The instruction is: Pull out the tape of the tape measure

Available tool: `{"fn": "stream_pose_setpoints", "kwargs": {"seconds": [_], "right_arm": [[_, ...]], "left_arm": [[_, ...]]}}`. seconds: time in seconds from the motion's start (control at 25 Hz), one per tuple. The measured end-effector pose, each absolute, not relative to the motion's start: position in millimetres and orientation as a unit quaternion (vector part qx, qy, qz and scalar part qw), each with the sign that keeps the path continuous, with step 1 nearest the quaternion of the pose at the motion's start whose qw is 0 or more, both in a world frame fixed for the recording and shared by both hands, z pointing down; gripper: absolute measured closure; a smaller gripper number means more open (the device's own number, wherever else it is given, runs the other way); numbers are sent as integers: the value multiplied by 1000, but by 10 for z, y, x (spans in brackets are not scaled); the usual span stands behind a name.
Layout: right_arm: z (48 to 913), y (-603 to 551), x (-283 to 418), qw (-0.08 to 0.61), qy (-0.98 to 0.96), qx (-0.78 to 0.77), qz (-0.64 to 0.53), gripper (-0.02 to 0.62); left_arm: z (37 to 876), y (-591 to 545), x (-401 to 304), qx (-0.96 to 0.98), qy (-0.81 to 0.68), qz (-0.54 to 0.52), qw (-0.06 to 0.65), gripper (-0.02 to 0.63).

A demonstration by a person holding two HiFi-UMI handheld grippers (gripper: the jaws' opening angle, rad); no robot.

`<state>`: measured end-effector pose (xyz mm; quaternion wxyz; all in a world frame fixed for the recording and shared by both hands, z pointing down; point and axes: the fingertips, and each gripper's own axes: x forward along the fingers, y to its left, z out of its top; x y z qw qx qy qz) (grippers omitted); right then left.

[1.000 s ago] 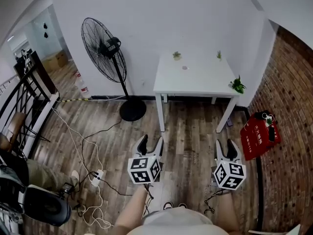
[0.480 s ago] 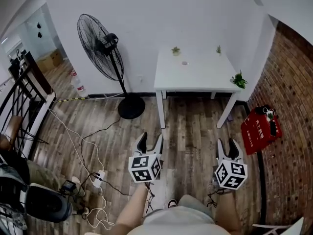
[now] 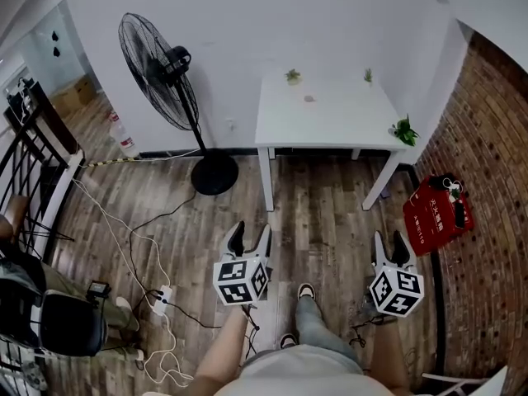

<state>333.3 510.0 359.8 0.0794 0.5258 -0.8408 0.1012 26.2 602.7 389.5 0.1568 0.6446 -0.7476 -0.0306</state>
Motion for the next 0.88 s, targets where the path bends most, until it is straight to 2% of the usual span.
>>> {"fn": "stream_pose_setpoints", "kwargs": {"seconds": [0.32, 0.88], "right_arm": [[3625, 4345, 3122, 72, -841, 525, 114, 391], [3654, 2512, 2695, 85, -857, 494, 121, 391]], "left_arm": [[3848, 5490, -48, 632, -759, -22, 153, 370], [3742, 3859, -459, 610, -777, -22, 151, 370]]}}
